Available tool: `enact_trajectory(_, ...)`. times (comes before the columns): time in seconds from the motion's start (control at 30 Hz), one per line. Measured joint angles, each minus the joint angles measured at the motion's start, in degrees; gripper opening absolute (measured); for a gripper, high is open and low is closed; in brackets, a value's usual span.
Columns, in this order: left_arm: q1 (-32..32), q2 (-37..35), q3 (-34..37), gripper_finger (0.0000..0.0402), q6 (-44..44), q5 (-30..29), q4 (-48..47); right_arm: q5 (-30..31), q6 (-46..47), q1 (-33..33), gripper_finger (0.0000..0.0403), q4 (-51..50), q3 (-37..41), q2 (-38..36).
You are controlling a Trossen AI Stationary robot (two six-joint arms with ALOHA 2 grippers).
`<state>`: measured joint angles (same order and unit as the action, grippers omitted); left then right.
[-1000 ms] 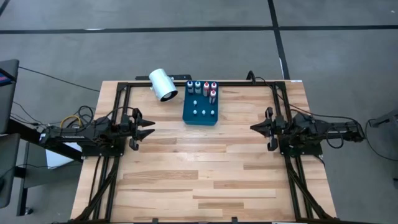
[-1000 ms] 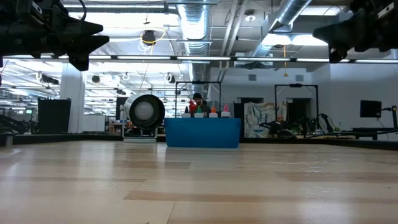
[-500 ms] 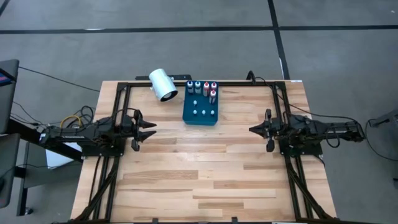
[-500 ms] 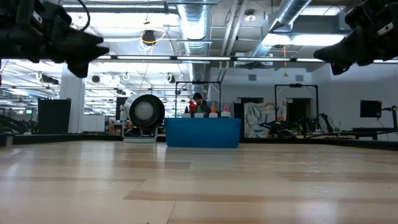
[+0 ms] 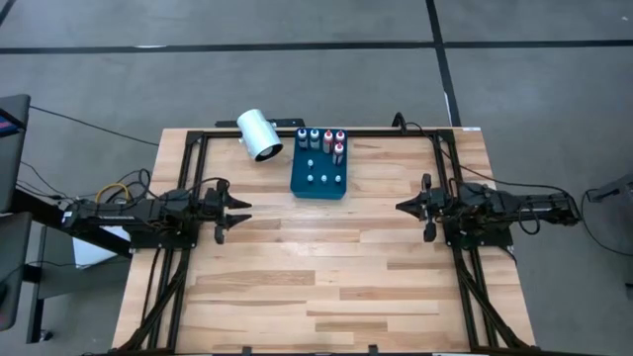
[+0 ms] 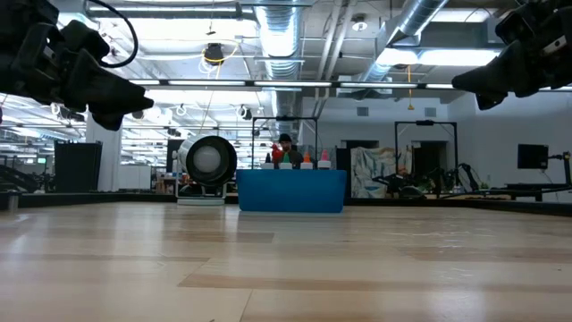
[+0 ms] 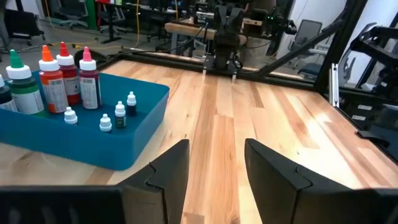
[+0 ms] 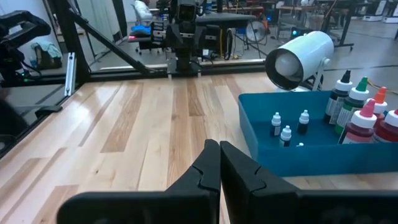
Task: Pick & Place food coloring
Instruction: Return to Home Position
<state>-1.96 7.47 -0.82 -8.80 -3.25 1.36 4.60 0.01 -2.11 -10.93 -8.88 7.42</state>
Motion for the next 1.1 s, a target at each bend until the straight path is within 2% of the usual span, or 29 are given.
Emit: enact_trajectory(1.1,0.0,0.04,-0.17,0.0147,0.0,-0.09,-0.7,-0.09,0.0,0.0,0.0,-0.01,0.0,0.0)
